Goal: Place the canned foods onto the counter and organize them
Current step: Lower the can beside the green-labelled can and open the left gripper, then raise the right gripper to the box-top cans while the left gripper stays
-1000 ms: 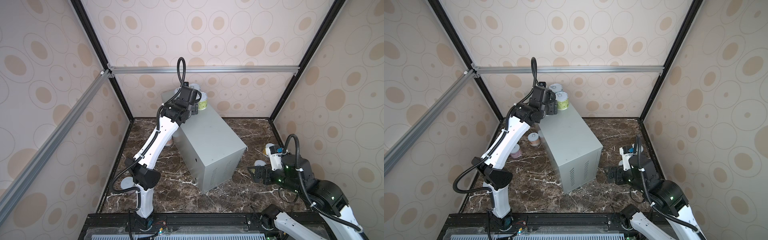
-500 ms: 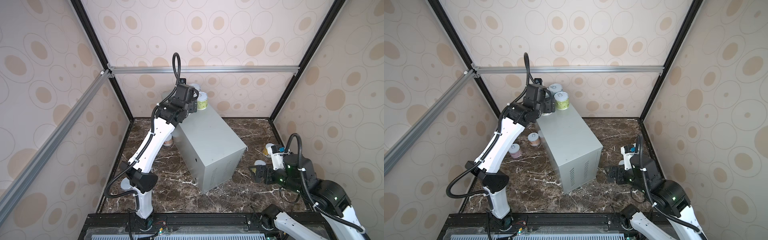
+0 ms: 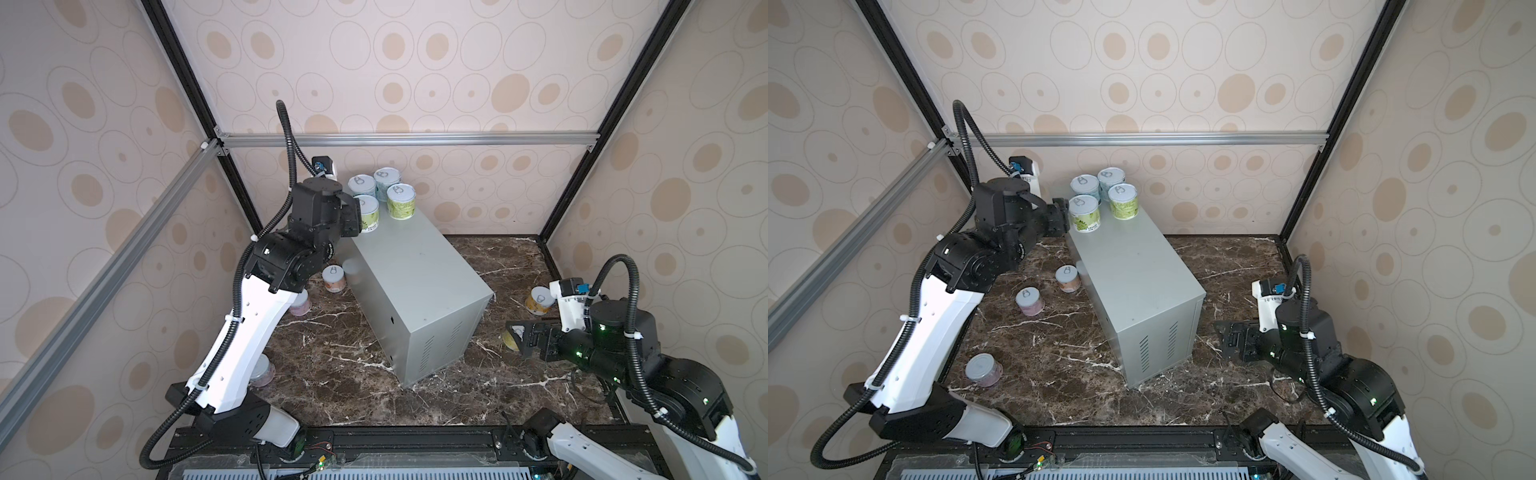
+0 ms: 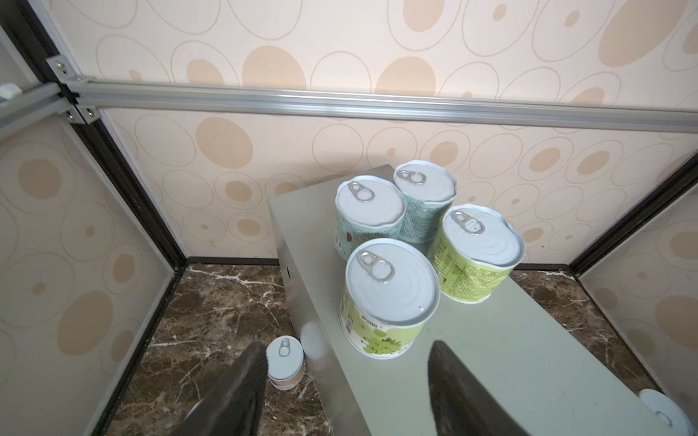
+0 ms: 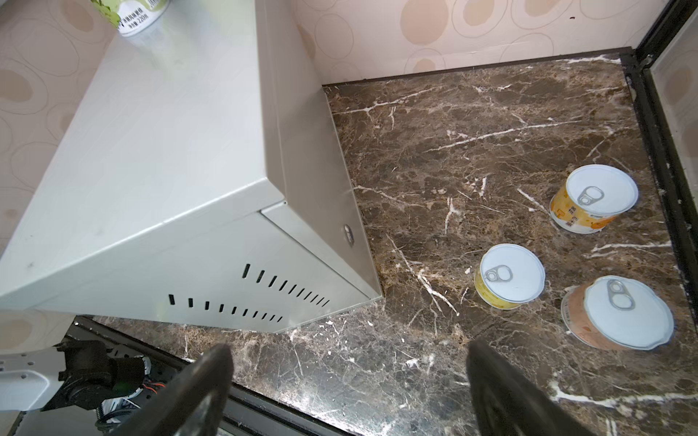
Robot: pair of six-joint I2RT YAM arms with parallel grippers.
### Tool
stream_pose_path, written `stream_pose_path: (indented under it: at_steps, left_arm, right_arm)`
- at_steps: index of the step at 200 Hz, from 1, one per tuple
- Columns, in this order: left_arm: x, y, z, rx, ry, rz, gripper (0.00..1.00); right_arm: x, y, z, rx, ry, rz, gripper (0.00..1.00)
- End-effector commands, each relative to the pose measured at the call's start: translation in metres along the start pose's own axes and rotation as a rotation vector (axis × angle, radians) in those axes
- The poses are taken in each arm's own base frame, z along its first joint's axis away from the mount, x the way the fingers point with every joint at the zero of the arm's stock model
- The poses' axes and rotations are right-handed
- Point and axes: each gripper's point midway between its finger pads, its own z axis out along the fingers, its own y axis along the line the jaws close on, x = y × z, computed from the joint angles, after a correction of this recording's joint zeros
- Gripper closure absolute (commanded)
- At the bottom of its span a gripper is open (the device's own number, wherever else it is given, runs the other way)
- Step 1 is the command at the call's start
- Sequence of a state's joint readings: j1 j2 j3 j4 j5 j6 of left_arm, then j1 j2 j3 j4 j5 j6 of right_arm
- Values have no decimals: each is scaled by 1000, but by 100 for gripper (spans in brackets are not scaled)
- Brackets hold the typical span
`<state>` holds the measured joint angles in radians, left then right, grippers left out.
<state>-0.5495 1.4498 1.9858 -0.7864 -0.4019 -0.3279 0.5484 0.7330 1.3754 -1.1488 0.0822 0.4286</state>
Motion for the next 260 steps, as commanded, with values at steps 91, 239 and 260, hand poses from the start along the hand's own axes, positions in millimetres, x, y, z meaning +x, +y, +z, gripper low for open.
stream_pose_path:
  at_steps: [91,239,260]
  left_arm:
    - [54,21,14,-28,44,-7,47]
    - [62,4,66,31,54,-48,48]
    - [65,1,71,39,62,-52,48]
  right_arm:
    - [-71,37,23,-52,-85,-52,1]
    - [-164,81,138,-119,-178,-87,1]
    - [-173,78,156,-142,-171,-44,1]
